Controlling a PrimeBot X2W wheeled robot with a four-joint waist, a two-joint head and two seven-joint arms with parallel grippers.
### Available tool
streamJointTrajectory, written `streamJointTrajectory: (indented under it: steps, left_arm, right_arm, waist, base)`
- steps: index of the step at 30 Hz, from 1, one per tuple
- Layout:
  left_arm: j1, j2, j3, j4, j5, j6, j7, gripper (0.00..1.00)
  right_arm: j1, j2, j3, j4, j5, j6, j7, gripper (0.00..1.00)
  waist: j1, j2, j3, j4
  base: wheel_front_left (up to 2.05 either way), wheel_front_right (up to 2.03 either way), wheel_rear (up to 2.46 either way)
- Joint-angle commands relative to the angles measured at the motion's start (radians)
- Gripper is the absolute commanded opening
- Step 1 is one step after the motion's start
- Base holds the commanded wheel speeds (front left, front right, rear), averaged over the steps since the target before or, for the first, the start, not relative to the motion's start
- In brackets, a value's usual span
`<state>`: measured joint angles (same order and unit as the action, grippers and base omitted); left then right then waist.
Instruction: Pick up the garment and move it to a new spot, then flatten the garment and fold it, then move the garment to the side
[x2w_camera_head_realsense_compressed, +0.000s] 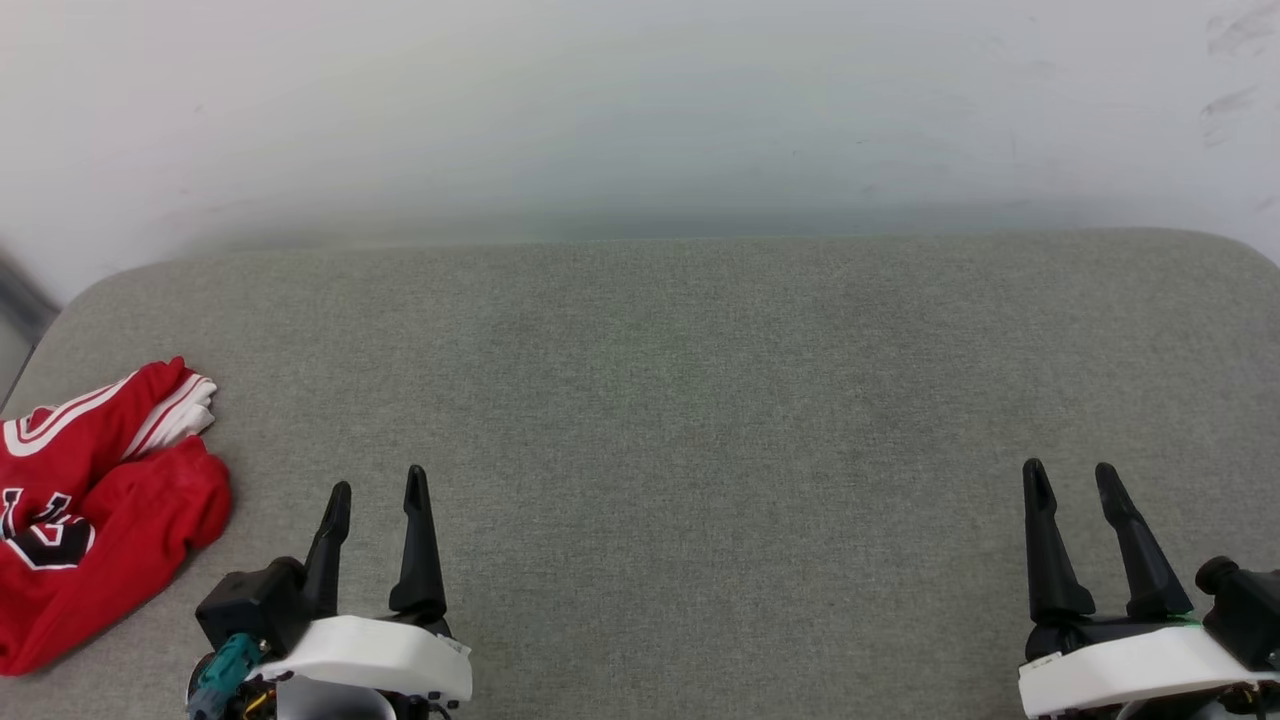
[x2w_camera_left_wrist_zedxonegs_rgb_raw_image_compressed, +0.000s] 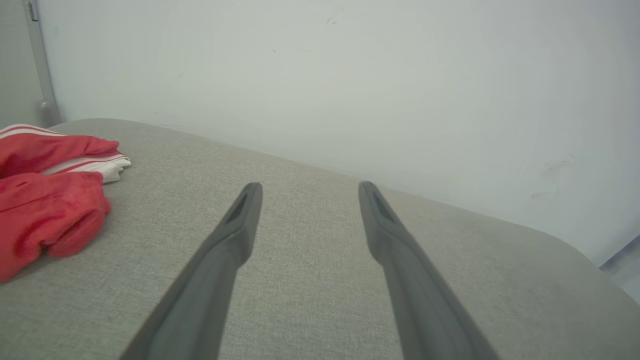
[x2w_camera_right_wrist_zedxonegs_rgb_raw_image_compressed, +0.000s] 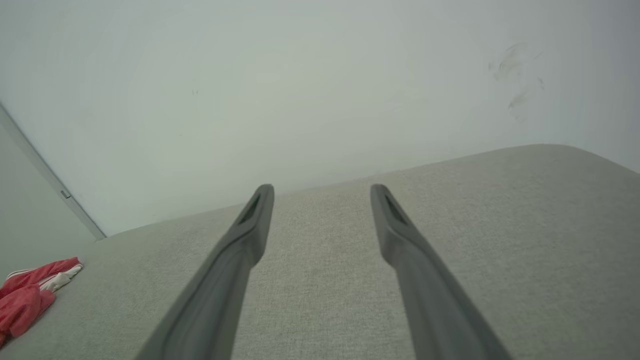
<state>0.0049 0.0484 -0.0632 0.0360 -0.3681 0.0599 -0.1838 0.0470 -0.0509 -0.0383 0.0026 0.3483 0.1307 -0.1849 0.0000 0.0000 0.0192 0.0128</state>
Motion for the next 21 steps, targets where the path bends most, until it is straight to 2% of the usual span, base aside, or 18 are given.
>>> streamJointTrajectory:
  steps: [1,21]
  left_arm:
    - [0.005,0.002,-0.005,-0.011,0.021,-0.004,-0.008,1.00]
    - [0.026,0.002,-0.019,-0.025,0.173,-0.003,-0.050,1.00]
  right_arm:
    - [0.006,0.001,0.003,-0.013,-0.022,0.000,-0.006,1.00]
    - [0.029,0.001,-0.007,-0.033,-0.125,0.000,-0.048,1.00]
  waist:
    - [0.0000,0.0000,0.000,0.000]
    - [0.0000,0.0000,0.002,0.000]
  base:
    - [0.00,0.00,0.00]
    - [0.00,0.00,0.00]
